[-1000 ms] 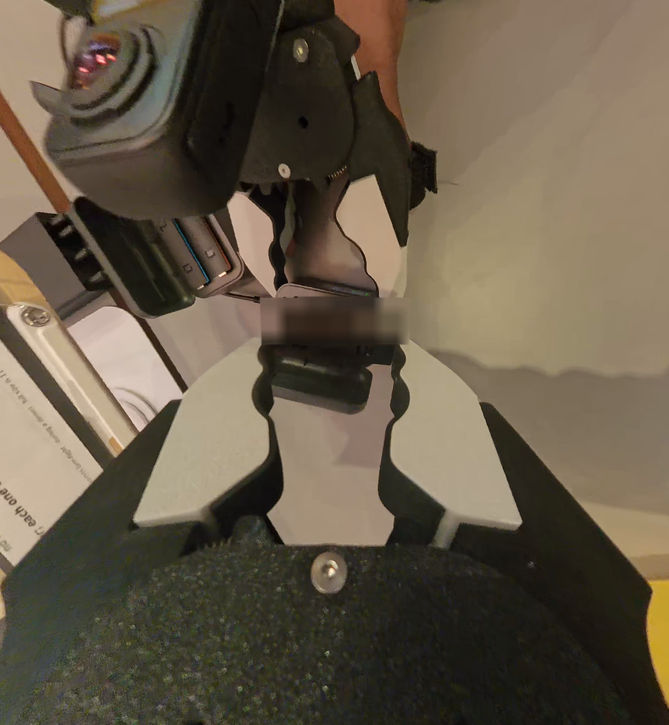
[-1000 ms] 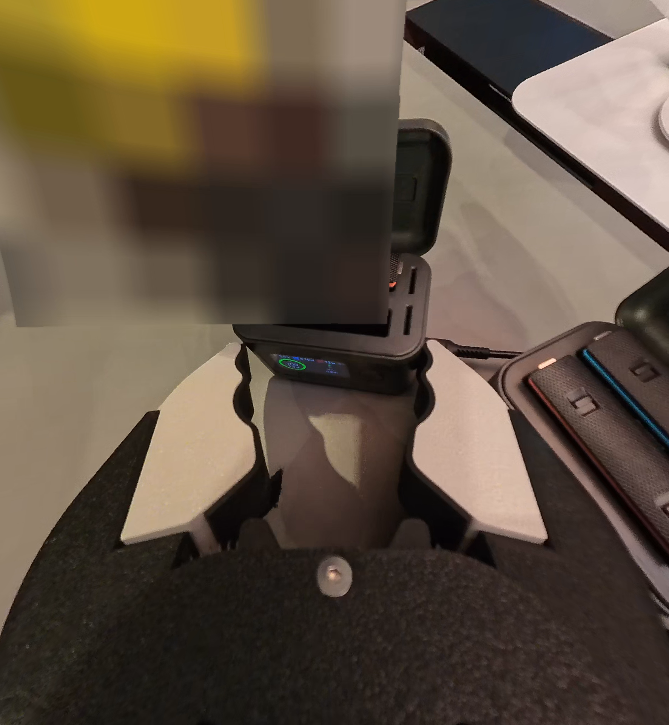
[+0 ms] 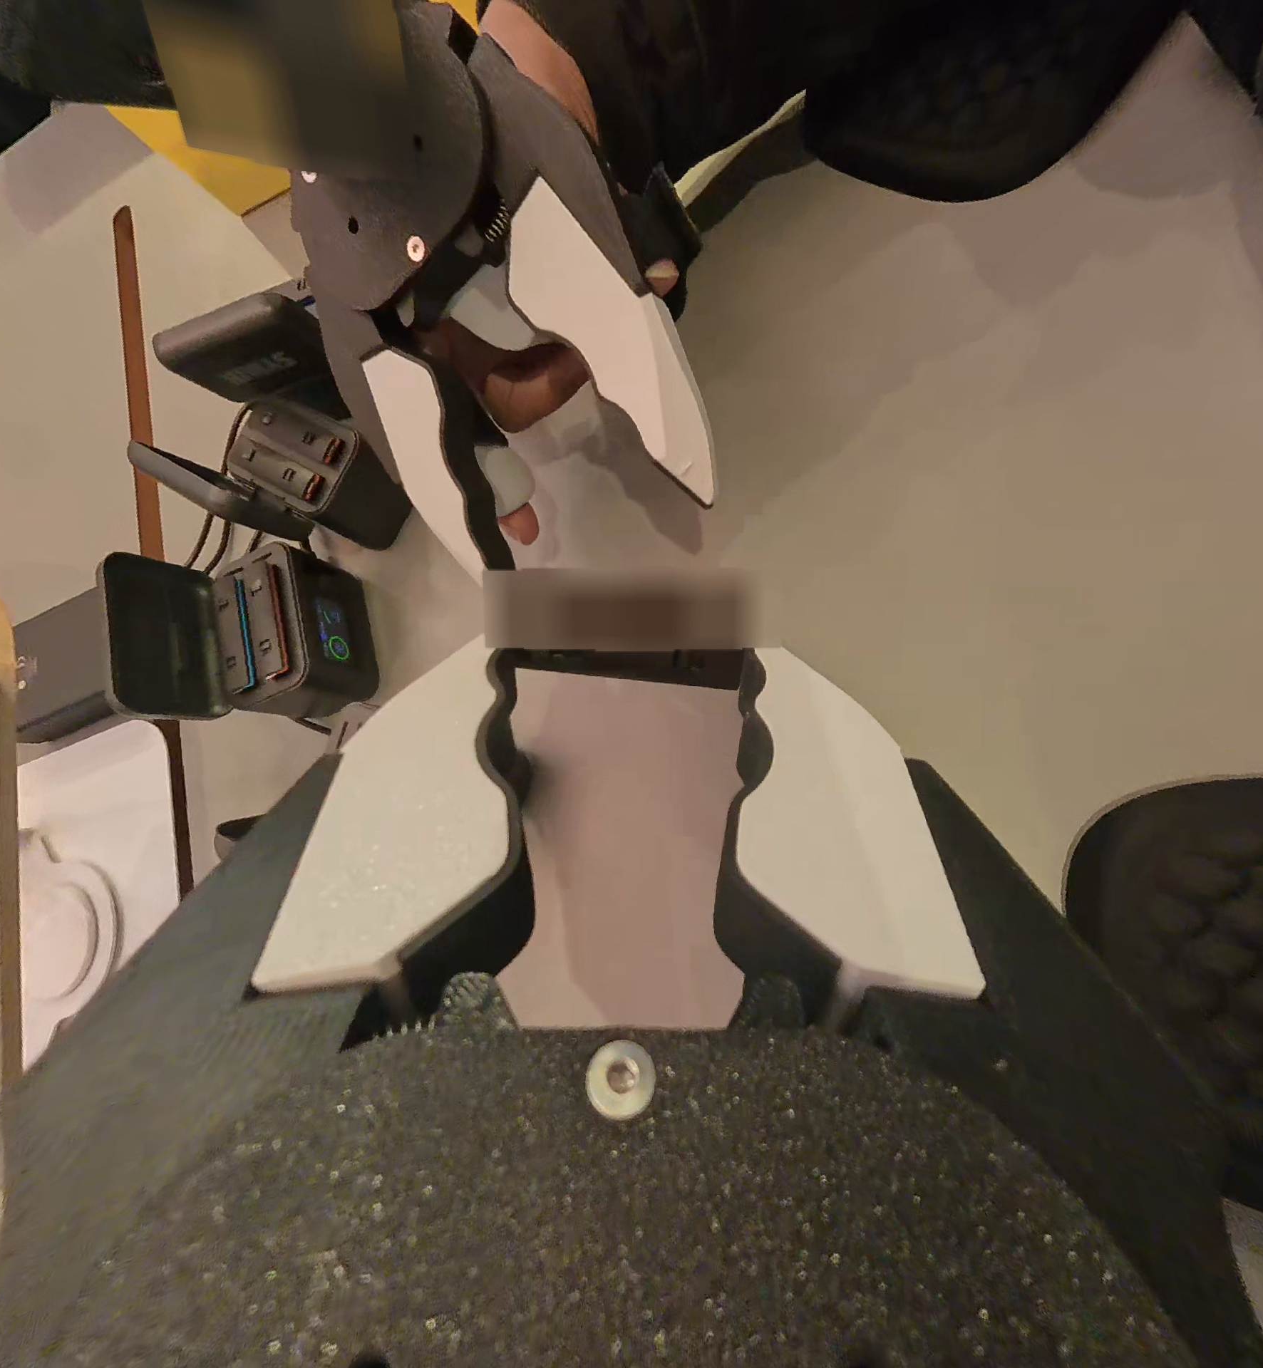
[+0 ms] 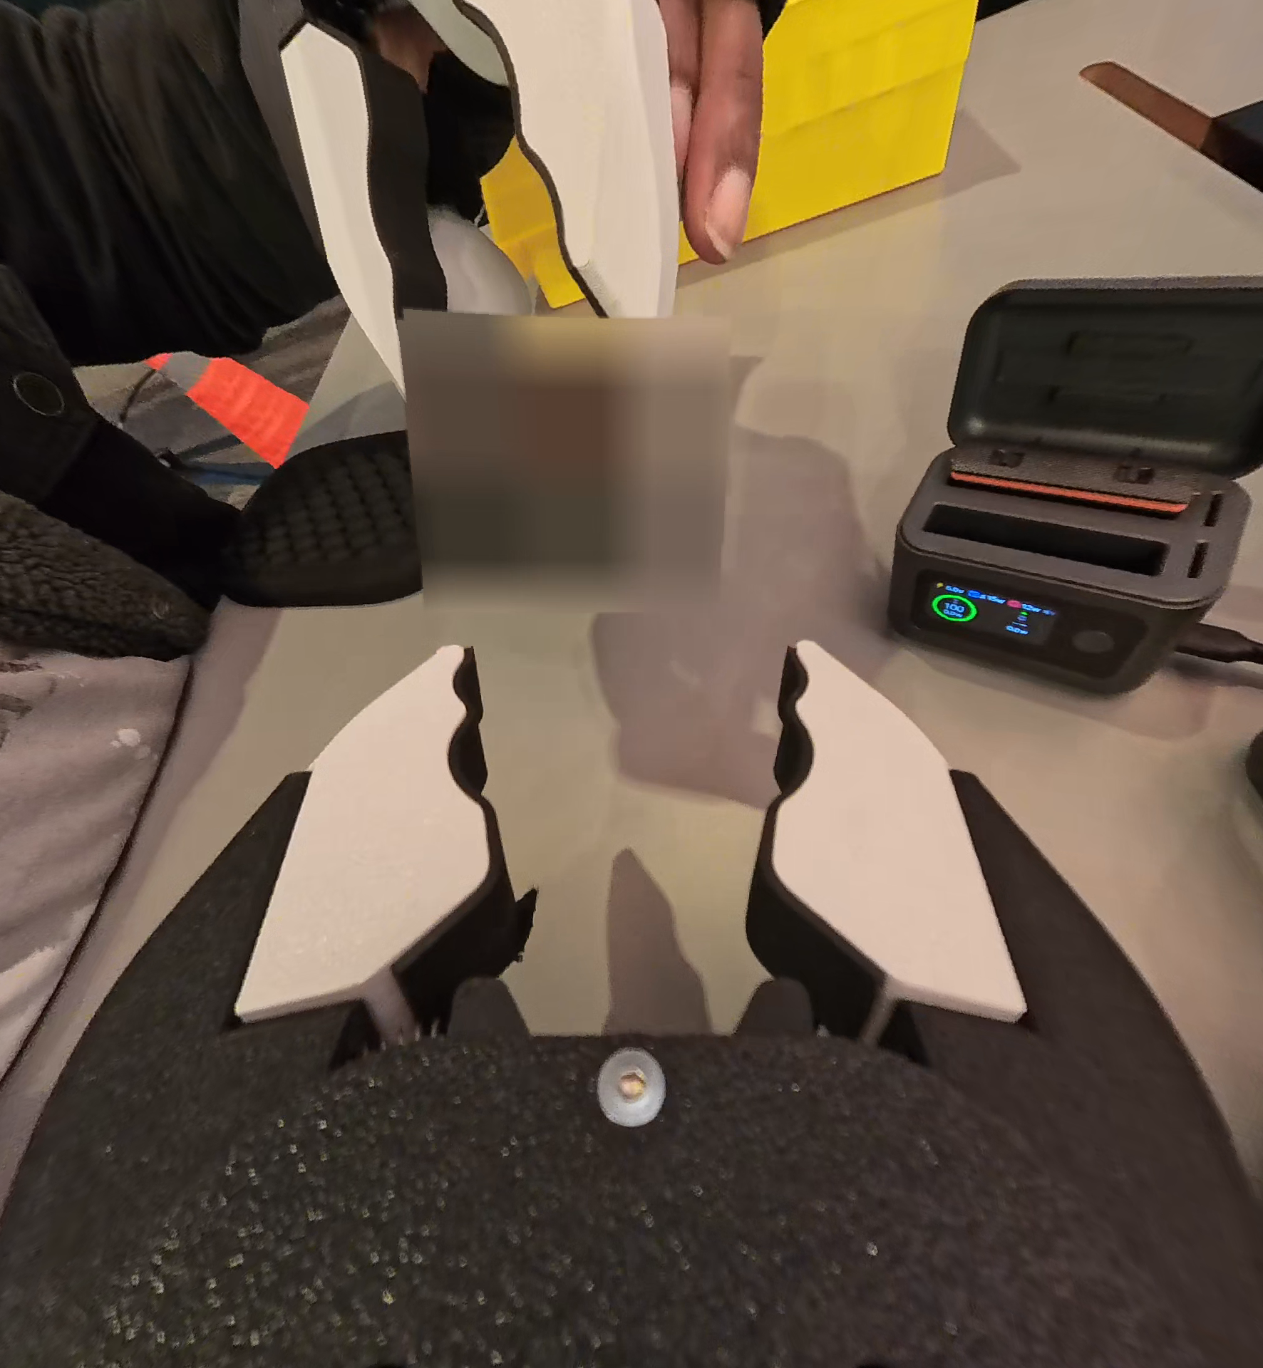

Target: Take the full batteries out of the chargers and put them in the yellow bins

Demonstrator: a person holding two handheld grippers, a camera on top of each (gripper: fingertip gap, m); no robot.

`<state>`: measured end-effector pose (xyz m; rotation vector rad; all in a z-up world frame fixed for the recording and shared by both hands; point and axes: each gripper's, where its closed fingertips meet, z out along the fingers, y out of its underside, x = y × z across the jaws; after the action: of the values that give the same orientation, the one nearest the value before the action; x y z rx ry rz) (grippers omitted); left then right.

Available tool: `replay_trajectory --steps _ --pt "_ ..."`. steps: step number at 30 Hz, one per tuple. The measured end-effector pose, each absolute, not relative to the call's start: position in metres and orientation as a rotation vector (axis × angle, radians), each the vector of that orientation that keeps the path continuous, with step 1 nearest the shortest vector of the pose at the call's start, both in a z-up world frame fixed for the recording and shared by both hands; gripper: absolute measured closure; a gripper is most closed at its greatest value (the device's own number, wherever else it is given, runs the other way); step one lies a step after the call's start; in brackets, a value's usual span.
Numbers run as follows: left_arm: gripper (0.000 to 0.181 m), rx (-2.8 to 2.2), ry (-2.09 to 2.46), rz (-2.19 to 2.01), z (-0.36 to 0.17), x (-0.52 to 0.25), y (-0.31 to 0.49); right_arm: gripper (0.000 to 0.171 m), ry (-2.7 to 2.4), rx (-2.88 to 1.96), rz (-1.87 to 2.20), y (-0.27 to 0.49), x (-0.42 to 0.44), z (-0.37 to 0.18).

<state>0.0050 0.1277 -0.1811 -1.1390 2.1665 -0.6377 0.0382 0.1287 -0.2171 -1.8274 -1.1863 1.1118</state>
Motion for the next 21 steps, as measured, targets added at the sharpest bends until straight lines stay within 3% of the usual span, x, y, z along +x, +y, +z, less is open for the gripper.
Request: replay_trajectory --steps 11,21 --pt "0.123 -1.191 2.236 -0.495 -0.184 0.012 0.170 0.096 -1.161 -1.872 1.060 0.139 0.042 -0.233" --pt "0.123 -1.254 2.613 -0.167 -0.208 0.036 0.231 0.097 -1.134 -1.915 1.021 0.146 0.054 -0.246"
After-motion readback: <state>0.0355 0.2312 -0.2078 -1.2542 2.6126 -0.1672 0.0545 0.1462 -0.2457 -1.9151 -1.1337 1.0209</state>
